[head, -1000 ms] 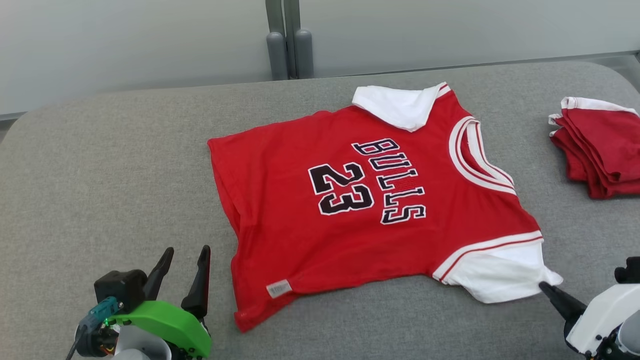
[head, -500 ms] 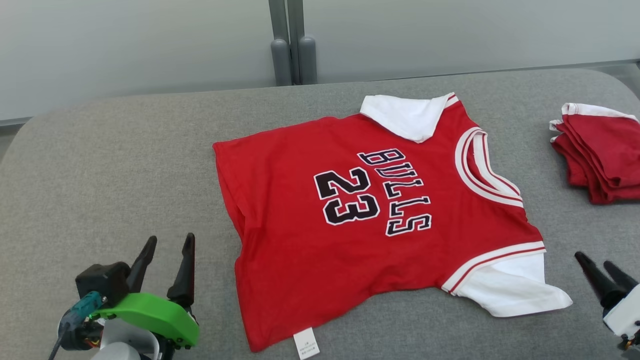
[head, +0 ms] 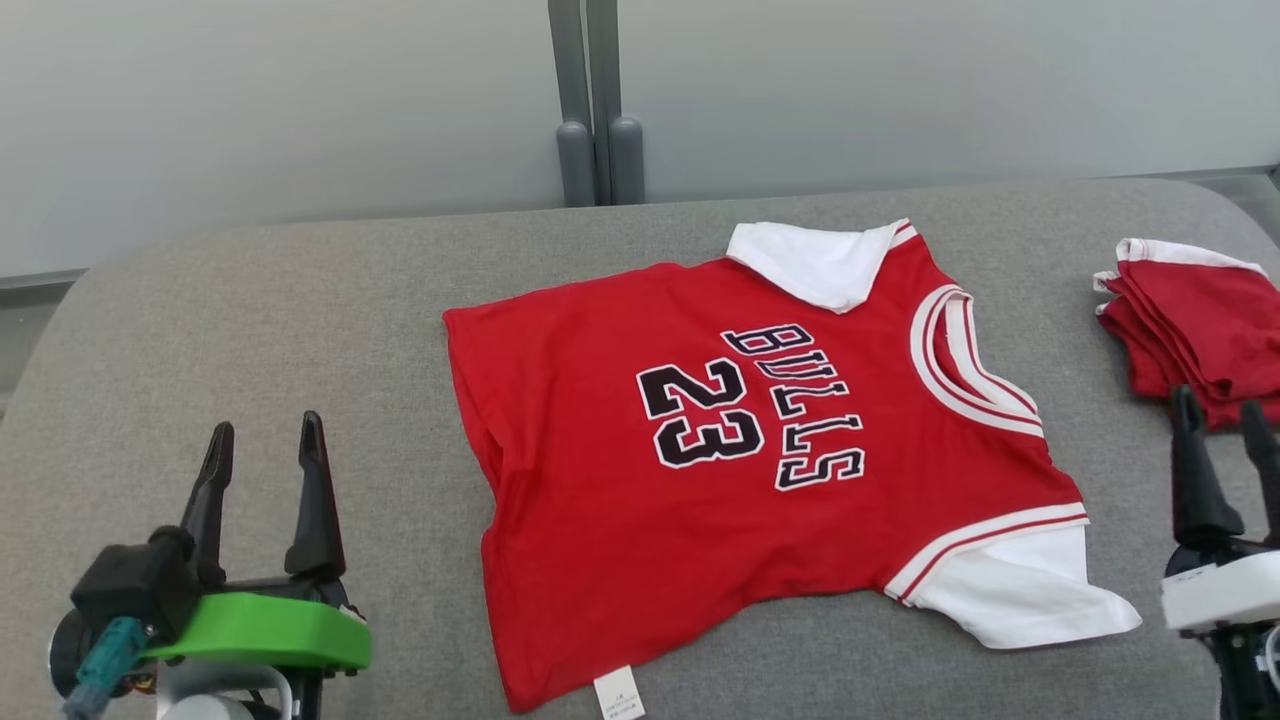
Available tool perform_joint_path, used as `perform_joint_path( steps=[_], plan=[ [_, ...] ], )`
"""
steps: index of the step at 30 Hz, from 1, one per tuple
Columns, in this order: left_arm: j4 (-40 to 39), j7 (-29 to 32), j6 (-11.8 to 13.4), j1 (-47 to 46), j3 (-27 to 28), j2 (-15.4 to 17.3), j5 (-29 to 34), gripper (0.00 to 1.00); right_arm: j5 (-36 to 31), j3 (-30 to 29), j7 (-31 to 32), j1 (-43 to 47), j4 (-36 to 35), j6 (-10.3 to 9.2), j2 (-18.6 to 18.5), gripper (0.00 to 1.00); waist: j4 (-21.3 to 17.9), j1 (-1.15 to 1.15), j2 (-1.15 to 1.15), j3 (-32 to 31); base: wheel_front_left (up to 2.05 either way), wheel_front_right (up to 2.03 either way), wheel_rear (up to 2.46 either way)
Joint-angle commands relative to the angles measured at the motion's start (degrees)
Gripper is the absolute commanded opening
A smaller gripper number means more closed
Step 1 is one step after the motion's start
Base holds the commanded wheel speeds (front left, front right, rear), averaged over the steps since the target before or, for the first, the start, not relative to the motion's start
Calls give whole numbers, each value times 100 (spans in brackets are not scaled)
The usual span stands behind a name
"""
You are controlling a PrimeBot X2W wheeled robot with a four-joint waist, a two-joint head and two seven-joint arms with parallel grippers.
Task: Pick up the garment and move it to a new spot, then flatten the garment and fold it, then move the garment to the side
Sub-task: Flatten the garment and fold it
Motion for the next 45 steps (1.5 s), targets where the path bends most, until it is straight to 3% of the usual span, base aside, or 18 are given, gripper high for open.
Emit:
perform_joint_path(
  steps=[1, 6, 12, 20, 31, 39, 45],
  plan=[
    [-72, -15, -85, 155, 105, -165, 236, 100, -128, 130, -214, 87, 56, 0, -25, 100, -2, 0, 0, -80, 0, 0, 0],
    [8, -16, -382, 569, 400, -612, 809, 100, -499, 596, -821, 288, 342, 0, -268, 100, 3, 0, 0, -135, 0, 0, 0],
    [216, -17, -796, 795, 776, -971, 1143, 100, -430, 811, -1087, 275, 610, 0, -380, 100, -5, 0, 0, -125, 0, 0, 0],
    [389, -17, -1102, 806, 1067, -1171, 1397, 100, -354, 864, -1159, 172, 716, 0, -534, 100, -30, 0, 0, -137, 0, 0, 0],
    [499, -17, -1321, 817, 1255, -1341, 1632, 100, -426, 821, -1090, 142, 700, 0, -564, 100, -90, 0, 0, -141, 0, 0, 0],
    [597, 51, -1457, 807, 1194, -1372, 1678, 100, -475, 782, -793, 201, 672, 0, -632, 100, -83, 0, 0, -139, 0, 0, 0],
    [572, 1162, -1851, 1078, 659, -1211, 1403, 100, -336, 796, 297, 452, 837, -1, -994, 100, -103, 0, 0, -109, 0, 0, 0]
  ],
)
